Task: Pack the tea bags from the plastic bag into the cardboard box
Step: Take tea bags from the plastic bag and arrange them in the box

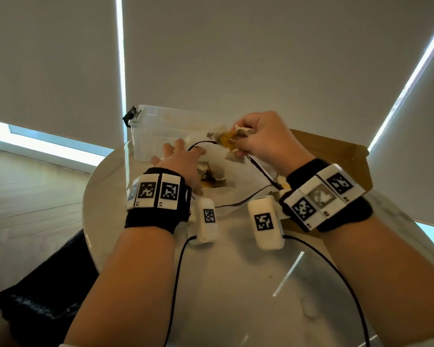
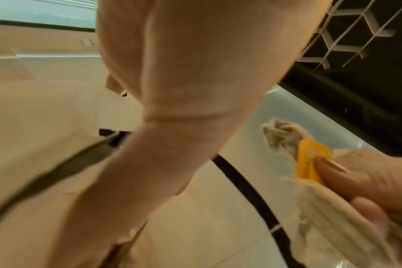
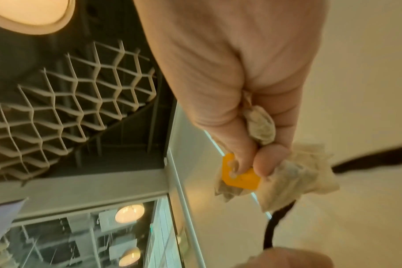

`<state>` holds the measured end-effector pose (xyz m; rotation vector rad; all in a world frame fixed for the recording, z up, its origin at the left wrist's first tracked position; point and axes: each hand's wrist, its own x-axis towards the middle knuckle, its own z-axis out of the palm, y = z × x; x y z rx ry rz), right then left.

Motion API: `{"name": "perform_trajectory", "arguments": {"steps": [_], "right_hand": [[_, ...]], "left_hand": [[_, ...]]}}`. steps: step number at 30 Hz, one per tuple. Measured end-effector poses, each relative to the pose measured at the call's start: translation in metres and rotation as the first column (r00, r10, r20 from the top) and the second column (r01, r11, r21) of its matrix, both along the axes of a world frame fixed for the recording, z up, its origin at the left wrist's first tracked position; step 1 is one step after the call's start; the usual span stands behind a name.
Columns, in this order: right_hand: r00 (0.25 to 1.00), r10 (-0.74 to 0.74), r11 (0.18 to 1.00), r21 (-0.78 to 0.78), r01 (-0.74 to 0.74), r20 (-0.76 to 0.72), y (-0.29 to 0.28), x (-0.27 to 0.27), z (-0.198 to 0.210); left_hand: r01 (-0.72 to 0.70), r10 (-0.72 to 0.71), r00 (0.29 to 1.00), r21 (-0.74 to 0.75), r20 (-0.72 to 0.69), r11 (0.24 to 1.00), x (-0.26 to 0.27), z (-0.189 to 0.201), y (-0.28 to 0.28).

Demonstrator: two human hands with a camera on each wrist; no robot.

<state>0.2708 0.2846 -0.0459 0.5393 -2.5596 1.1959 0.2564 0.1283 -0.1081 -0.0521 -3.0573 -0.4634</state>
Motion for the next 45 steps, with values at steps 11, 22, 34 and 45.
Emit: {"name": "perform_trajectory", "arguments": {"steps": [11,22,34,45], "right_hand": [[0.974,0.066,0.855,-0.515,0.058,0.219,0.067,0.032,-0.009],[0.965,0.045,0.469,-0.858,0.208,0.259,0.104,0.03,-0.037],[0.943,-0.074,0.534,-0.786,0.311,0.323,0.121,0.028,-0.042],[0.957,0.171,0.842,-0.539,-0.019,0.234,0.074,0.034,-0.04]], "left_hand": [[0.463,-0.206,0.886,0.828,-0.416,0.316,0.023,0.045,0.065],[0.457,-0.614,0.767,0.831,-0.186,0.318,0.018,0.024,0.129],[0.515,-0.532,0.809,0.738,-0.251,0.435,0.003,0.085,0.105],[0.531,-0.549,0.776,0.792,-0.312,0.302,0.011,0.13,0.094]]}}
